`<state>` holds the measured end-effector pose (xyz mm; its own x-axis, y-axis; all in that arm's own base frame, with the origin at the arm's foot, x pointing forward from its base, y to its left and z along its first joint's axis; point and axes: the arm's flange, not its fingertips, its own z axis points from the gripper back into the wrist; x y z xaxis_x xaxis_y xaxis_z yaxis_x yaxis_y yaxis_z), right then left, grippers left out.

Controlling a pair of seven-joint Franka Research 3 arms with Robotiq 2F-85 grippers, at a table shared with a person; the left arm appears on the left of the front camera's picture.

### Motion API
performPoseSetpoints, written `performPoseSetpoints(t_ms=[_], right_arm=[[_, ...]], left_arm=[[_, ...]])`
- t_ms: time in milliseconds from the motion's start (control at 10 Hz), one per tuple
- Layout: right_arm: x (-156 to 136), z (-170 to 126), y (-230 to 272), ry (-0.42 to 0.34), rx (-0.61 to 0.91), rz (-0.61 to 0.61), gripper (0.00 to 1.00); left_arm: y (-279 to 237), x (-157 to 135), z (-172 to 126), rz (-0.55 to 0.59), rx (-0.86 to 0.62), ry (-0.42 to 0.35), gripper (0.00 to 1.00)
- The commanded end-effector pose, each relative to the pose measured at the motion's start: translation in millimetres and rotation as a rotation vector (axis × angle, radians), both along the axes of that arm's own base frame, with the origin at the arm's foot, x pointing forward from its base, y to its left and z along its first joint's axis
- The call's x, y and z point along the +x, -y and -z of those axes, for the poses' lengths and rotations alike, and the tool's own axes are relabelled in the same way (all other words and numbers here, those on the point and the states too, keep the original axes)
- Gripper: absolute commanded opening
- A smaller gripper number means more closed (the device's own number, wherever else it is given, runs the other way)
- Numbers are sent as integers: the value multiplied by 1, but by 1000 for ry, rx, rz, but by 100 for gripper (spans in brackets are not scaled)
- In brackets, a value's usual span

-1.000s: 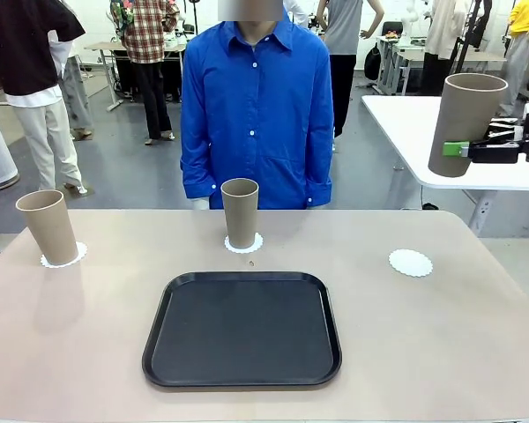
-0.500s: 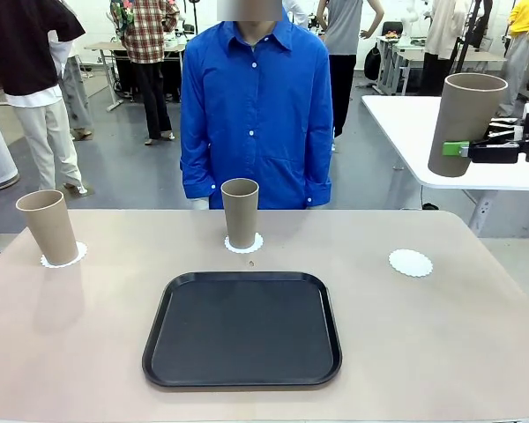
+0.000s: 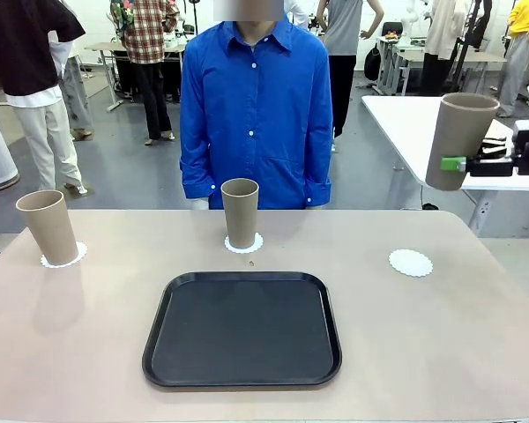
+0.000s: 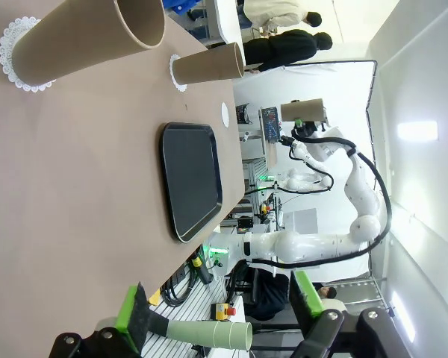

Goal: Place coasters on the table and set cups on them.
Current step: Take one Reusable plastic cup from the Flat Tray and place it on a coaster set by the human.

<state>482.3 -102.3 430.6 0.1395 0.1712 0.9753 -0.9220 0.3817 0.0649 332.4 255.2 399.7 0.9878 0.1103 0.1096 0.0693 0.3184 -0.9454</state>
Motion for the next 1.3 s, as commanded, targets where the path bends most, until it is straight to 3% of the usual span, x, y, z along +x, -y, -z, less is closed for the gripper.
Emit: performPoseSetpoints(t_ms=[0,600,1200], right_arm=[[28,34,26,-15,-14,-71,82],[50,109,9,-31,-53,-167,82],[57,138,-1,-31,-43,-246,82]], left_arm=[[0,-1,-2,-9,-8,4,100],[0,-1,-2,-9,-8,4,100],[0,-1,-2,-9,-8,4,100]])
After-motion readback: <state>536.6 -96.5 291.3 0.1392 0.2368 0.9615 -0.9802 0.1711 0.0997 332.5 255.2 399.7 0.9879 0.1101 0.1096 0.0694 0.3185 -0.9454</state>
